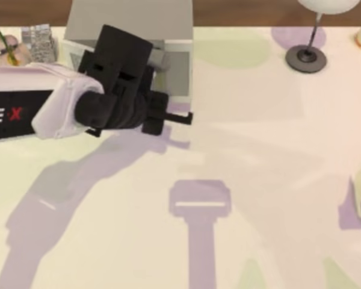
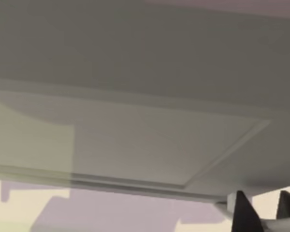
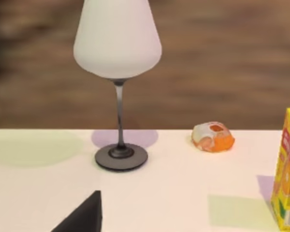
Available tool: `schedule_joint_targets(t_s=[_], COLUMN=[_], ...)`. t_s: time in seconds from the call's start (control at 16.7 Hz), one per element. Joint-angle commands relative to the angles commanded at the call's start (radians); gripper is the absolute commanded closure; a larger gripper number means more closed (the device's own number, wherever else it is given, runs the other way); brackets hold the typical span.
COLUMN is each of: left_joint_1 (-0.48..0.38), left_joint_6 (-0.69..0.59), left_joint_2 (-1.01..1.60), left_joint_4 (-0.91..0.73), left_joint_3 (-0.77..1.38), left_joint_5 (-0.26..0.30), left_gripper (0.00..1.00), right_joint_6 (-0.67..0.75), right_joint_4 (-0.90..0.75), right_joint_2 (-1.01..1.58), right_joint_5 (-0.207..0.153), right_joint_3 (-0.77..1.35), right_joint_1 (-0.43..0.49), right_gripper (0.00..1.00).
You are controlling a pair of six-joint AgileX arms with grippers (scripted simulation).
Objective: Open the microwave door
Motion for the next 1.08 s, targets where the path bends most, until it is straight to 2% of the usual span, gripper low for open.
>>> schedule_joint_targets(t_s=[0.12,1.08], left_joint_1=[0.008,0.008], left_joint_6=[0.02,0.021], left_joint_2=[-0.007,-0.007], left_joint_4=[0.002,0.002], left_joint_3=[-0.018,-0.019], left_joint_5=[0.013,0.014], left_gripper=[1.0,1.0], right_joint_6=[0.0,0.0], right_joint_4=[0.0,0.0], right_joint_2=[0.0,0.0], right_joint_5=[0.0,0.0], right_joint_3=[0.0,0.0], right_joint_1=[0.0,0.0], right_gripper=[0.0,0.0])
